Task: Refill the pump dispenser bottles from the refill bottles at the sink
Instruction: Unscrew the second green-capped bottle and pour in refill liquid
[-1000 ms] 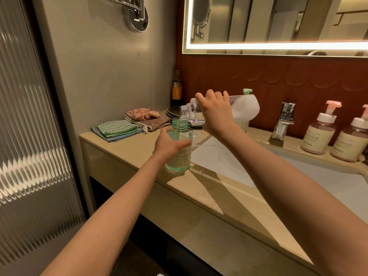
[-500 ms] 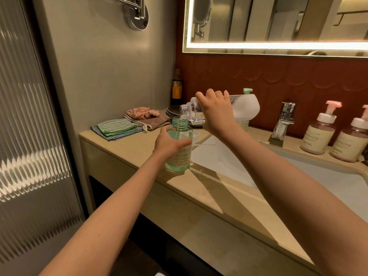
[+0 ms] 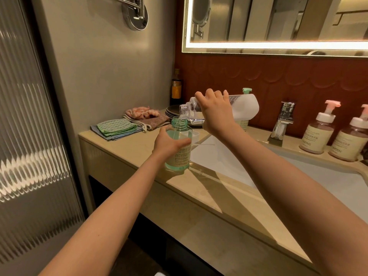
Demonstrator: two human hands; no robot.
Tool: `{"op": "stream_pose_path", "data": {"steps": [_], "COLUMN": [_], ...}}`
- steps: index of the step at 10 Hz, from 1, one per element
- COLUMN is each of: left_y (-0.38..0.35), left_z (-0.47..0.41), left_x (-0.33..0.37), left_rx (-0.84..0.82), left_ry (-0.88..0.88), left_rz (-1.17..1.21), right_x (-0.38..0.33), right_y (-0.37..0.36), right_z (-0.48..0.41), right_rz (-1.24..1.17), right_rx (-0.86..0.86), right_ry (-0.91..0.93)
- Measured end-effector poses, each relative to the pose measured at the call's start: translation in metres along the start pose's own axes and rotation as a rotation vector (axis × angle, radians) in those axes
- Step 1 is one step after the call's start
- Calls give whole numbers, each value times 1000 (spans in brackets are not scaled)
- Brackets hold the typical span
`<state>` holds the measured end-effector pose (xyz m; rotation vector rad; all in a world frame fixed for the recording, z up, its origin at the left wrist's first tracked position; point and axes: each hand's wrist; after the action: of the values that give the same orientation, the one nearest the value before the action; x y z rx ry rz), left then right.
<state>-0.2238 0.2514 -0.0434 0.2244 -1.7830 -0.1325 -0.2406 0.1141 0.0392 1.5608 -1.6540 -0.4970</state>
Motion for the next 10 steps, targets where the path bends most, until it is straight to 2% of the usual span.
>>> {"op": "stream_pose_path", "data": {"steps": [10], "left_y": [0], "left_z": [-1], "left_x": [-1], "left_rx": [2], "left_ry": [5], "left_rz": [5], "right_x": [-2], "right_y": [4], "right_z": [1], "right_rz": [-5], "right_rx": [-2], "right_ry": [-8]}}
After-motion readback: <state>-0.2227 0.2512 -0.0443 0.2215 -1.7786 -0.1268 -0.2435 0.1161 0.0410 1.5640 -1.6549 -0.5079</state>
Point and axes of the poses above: each hand's wrist, its own z-axis away from the middle knuckle, its own y-axis out of the back of the hand, x = y × z, and after that the axes turned 2 degrees about z, right-handed
